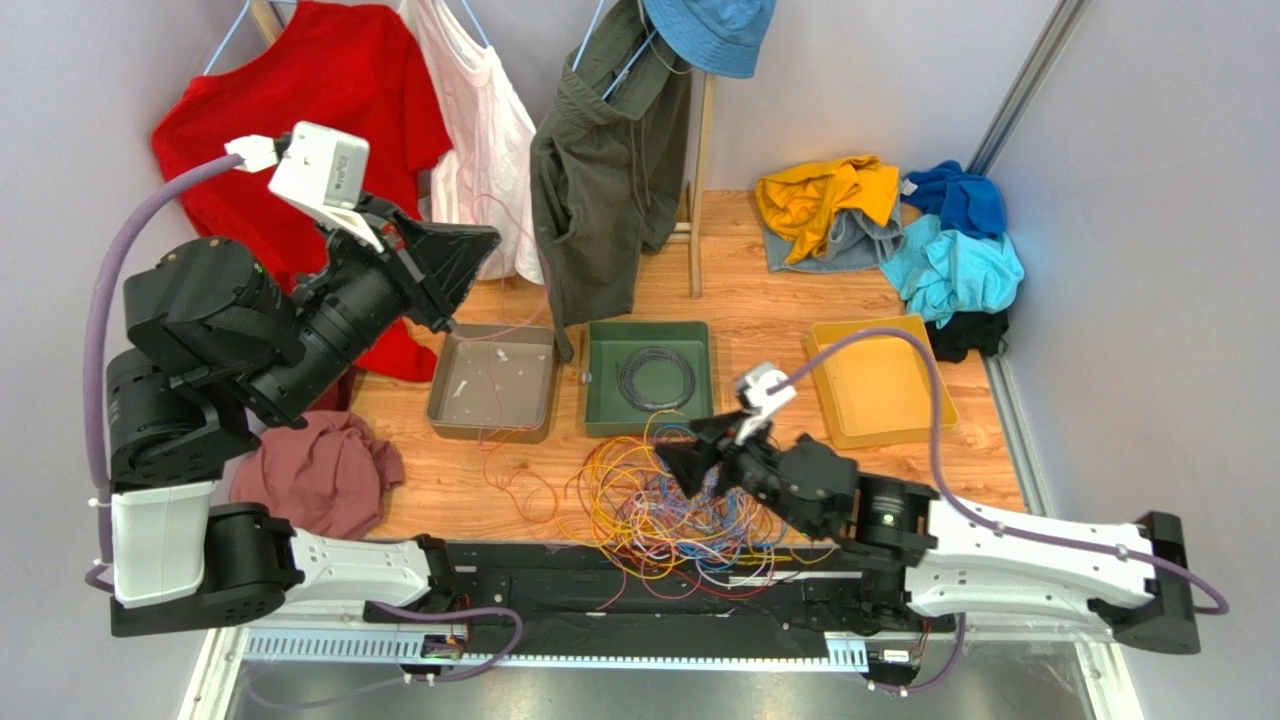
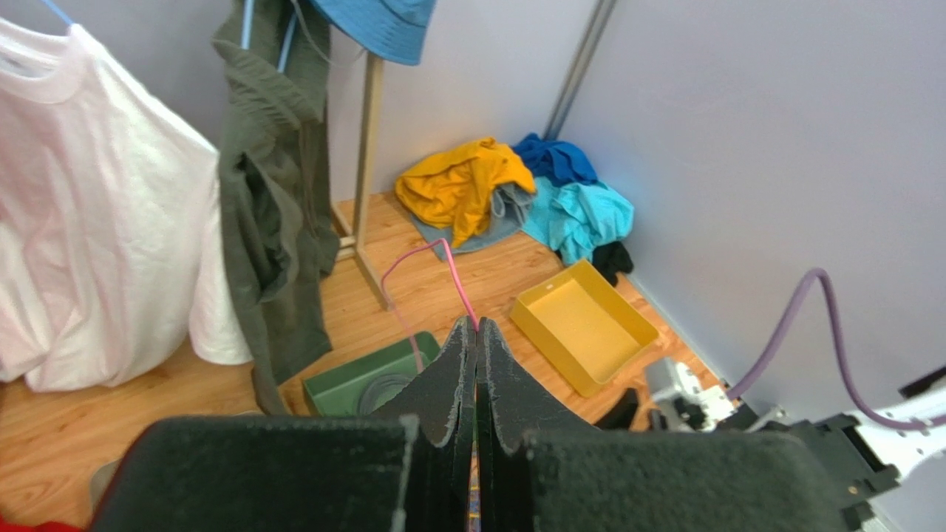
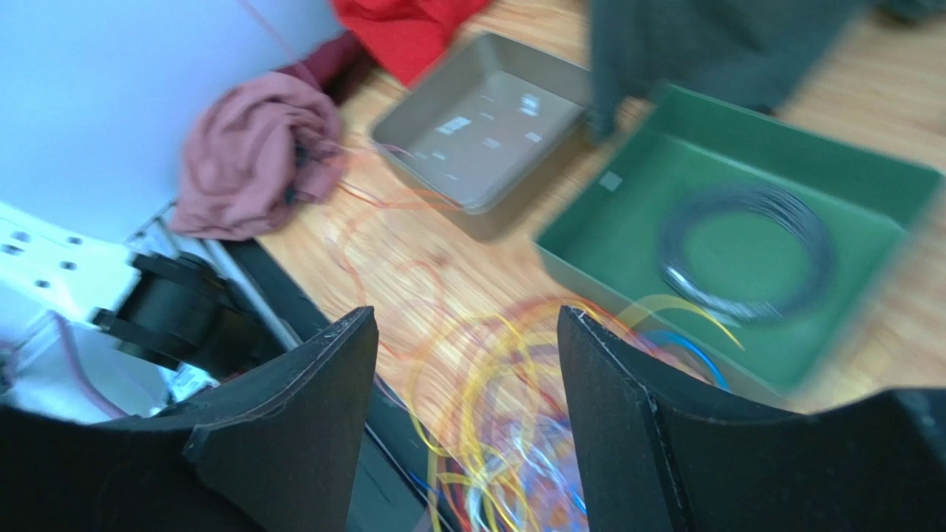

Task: Untangle the cables

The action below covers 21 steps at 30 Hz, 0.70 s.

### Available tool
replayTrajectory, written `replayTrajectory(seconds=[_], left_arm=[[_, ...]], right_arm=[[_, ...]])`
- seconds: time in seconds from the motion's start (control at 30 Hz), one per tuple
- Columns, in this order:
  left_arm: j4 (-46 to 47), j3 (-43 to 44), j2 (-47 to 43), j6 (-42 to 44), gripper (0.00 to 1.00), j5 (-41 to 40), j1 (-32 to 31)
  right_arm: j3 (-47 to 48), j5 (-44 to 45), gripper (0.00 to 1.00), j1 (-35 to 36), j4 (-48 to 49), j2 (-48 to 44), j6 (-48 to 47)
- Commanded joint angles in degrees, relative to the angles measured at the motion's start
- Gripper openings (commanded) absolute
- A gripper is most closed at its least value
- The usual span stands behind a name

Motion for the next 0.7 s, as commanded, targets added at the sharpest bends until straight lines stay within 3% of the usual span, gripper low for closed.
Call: replayTrajectory(seconds=[0.0,0.2,0.47,0.53,0.63,0.67], left_arm=[[1.39,1.68,1.52,-0.84,0.0,5.99,0.11],[0.86,0.54,1.71,-1.72,0.0,8.29,0.11],[1.21,-1.92,-0.23,-2.69,0.0,9.43,0.02],[1.3,-2.63,-0.93,-2.69,0.0,9.34,0.02],[1.21,-4.29,-2.33,-2.87,0.0,8.91,0.02],[1.21,-4.82,-2.86,-2.95,0.0,8.12,0.02]], right_arm=[[6.06,-7.52,0.65,0.04,16.81,12.51,-6.68],[13.18,-9.46,0.66,0.04,25.34,25.97,-7.38],[19.51,-6.74,0.66,-0.14,33.34,37.07,-8.62],[21.09,-4.64,0.63,-0.14,33.0,39.44,-7.83],[20.05,0.63,0.46,-0.31,32.47,39.89,-7.12],[19.35,1.26,0.36,-0.66,32.56,39.45,-7.03]])
